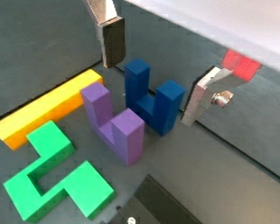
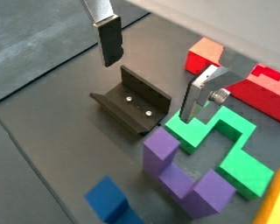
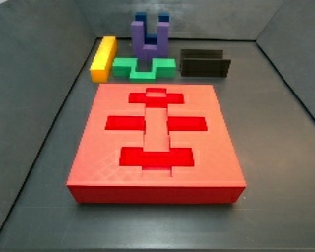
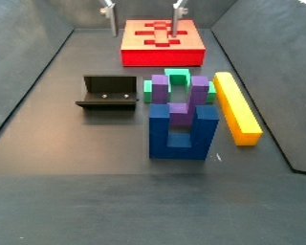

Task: Pick up the purple object. Move up. Move to above the board. Insert the purple object.
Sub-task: Pick up the purple object.

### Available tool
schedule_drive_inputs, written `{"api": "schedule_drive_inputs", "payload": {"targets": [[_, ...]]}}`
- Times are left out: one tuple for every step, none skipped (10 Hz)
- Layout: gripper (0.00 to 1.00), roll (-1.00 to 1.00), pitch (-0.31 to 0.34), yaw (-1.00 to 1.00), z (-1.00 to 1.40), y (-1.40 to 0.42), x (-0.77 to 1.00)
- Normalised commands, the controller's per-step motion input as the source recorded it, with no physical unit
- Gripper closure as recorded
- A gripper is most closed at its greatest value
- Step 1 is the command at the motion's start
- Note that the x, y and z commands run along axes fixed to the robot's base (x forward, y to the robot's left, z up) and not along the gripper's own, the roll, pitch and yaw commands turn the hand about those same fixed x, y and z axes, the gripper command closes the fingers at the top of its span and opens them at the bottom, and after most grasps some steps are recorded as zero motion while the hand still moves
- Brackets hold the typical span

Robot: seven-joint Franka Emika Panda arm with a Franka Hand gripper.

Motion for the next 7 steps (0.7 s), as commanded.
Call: {"api": "schedule_drive_inputs", "payload": {"targets": [[0.0,0.04,-0.069,-0.16,-0.39,0.0,0.14],[0.0,0.06,-0.13,-0.07,-0.46,-0.06,0.0],[0.0,0.07,-0.127,-0.04,-0.48,-0.1,0.0],[0.0,0.05,-0.114,-0.04,-0.41,-0.09,-0.22],[0.0,0.02,-0.151,-0.03,-0.41,-0.04,-0.27],[0.0,0.0,-0.143,-0.04,-0.38,0.0,-0.13],[0.0,0.0,-0.091,-0.14,-0.32,0.11,-0.23]]}}
